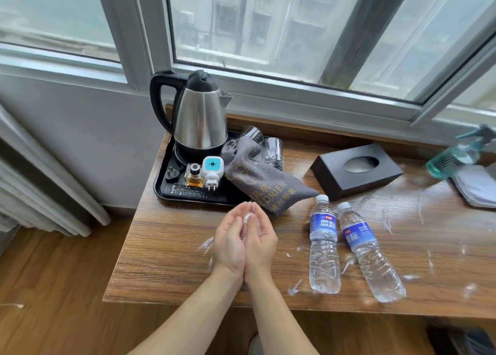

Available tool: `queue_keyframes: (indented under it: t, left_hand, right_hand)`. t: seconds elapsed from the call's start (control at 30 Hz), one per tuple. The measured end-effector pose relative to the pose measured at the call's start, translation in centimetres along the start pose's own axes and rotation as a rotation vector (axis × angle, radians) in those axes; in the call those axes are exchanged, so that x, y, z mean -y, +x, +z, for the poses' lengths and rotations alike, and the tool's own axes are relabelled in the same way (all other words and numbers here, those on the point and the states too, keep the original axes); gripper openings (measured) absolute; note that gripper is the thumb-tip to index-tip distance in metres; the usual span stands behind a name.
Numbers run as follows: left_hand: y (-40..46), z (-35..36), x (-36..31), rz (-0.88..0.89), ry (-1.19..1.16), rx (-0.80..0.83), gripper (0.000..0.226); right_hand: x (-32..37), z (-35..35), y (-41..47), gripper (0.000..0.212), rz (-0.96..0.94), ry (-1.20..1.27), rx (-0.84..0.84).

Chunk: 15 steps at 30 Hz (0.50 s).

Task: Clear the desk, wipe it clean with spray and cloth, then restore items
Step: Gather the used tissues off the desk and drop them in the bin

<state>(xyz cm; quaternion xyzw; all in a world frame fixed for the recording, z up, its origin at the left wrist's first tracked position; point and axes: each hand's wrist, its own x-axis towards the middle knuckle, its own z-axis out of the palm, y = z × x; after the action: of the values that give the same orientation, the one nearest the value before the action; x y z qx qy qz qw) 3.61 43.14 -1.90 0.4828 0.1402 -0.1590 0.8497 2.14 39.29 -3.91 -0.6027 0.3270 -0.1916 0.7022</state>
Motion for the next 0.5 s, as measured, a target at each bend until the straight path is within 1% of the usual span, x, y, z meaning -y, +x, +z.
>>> queue_keyframes:
  t: [0.13, 0.23, 0.4, 0.5]
  left_hand:
    - [-1.6, 4.5, -0.1, -0.029, 0.117, 0.188, 0.028]
    - [-2.5, 8.5, 0.5, -0.045, 0.206, 0.314, 0.027]
    - [-4.5, 15.9, 3.7, -0.118, 0.295, 0.451, 0.024]
    - [-6.8, 20.5, 6.6, -0.104, 0.373, 0.513, 0.023]
  right_hand:
    - [3.3, -3.4, 1.0, 0.037, -0.063, -0.004, -0.136]
    - [5.5, -6.6, 2.4, 0.036, -0.061, 0.015, -0.235]
    - [8.9, -13.5, 4.7, 0.037, -0.026, 0.121, -0.371]
    - [10.2, -19.2, 5.9, 0.035, -0.025, 0.132, -0.447]
